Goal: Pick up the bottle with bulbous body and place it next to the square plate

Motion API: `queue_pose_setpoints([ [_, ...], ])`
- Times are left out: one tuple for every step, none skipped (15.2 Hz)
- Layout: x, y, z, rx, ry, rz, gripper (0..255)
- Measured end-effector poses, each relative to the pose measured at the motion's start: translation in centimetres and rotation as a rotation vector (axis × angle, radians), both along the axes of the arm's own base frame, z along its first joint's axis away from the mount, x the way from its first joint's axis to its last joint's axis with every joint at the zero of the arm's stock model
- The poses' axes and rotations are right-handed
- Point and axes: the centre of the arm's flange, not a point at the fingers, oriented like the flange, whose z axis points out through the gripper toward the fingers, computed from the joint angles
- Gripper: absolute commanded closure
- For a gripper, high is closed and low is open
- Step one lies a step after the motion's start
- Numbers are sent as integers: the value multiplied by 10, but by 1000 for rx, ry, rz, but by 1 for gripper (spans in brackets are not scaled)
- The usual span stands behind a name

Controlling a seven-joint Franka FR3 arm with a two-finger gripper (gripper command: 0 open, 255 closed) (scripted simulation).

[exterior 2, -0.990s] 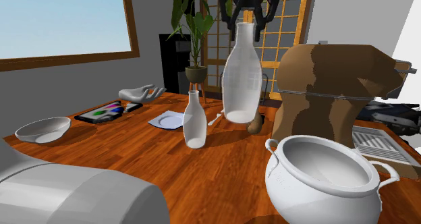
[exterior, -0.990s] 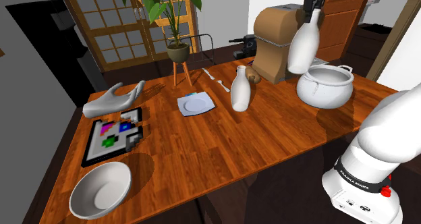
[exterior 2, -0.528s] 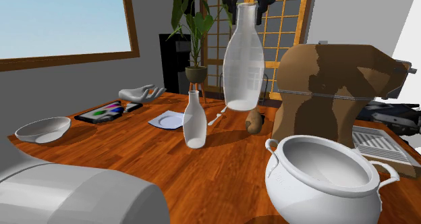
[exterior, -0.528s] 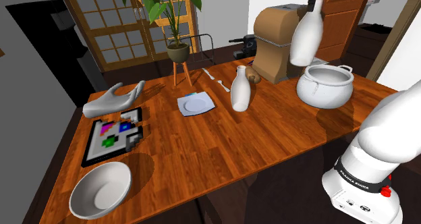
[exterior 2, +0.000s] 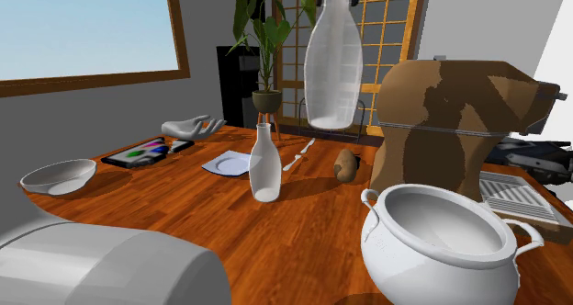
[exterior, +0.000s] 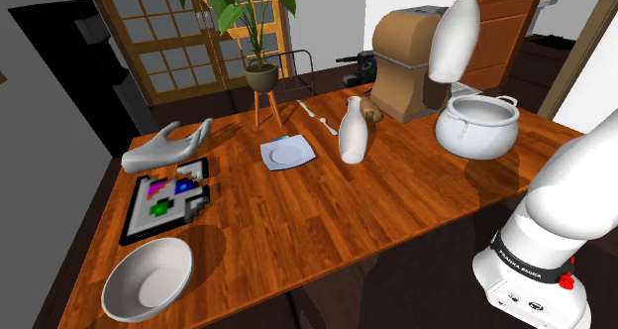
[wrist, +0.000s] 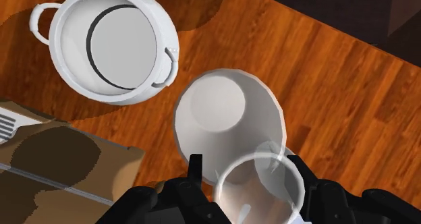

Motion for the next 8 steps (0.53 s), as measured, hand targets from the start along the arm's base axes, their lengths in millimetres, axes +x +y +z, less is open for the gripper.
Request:
queue_pose_setpoints([
  [0, 0, 3, 0, 0, 0, 255],
  [3, 5, 4, 0, 0, 0, 255],
  [10, 15, 5, 0, 0, 1, 255],
  [16, 25, 7, 0, 0, 1, 255],
  [21, 35, 9, 0, 0, 1, 255],
  [26, 45, 8, 0, 0, 2, 255],
  [33, 56, 8, 0, 0, 2, 255],
  [41, 65, 7, 0, 0, 1, 255],
])
